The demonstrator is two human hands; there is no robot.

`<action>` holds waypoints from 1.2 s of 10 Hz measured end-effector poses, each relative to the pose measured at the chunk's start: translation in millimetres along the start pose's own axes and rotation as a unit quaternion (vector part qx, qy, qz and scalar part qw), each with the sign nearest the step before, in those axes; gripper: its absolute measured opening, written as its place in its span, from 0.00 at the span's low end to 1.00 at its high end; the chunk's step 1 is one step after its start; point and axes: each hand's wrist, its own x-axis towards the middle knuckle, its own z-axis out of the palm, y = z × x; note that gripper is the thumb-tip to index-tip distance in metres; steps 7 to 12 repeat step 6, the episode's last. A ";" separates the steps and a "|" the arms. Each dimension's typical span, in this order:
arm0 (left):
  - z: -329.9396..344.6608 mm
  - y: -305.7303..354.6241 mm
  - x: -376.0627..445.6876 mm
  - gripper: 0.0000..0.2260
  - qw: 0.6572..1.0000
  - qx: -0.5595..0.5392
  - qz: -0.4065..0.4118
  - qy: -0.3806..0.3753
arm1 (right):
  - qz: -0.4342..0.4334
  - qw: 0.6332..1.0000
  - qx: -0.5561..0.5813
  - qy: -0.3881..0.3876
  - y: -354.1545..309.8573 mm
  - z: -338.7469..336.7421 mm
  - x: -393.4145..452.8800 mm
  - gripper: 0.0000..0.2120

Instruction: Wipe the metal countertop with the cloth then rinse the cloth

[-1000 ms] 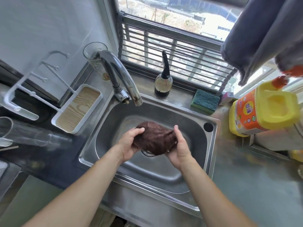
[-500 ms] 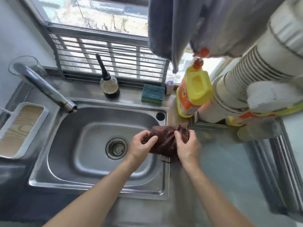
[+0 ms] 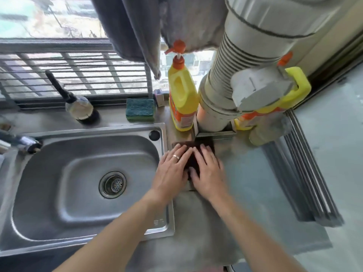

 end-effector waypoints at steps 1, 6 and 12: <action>11.3 -10.5 -5.1 0.34 0.995 0.067 -0.012 -0.070 | 0.021 0.999 -0.034 -0.007 10.9 16.0 -9.8 0.33; -26.6 -5.0 3.4 0.38 0.995 0.050 -0.084 -0.006 | 0.030 0.992 0.119 0.023 9.1 -25.3 11.5 0.21; -26.6 -5.0 3.4 0.38 0.995 0.050 -0.084 -0.006 | 0.030 0.992 0.119 0.023 9.1 -25.3 11.5 0.21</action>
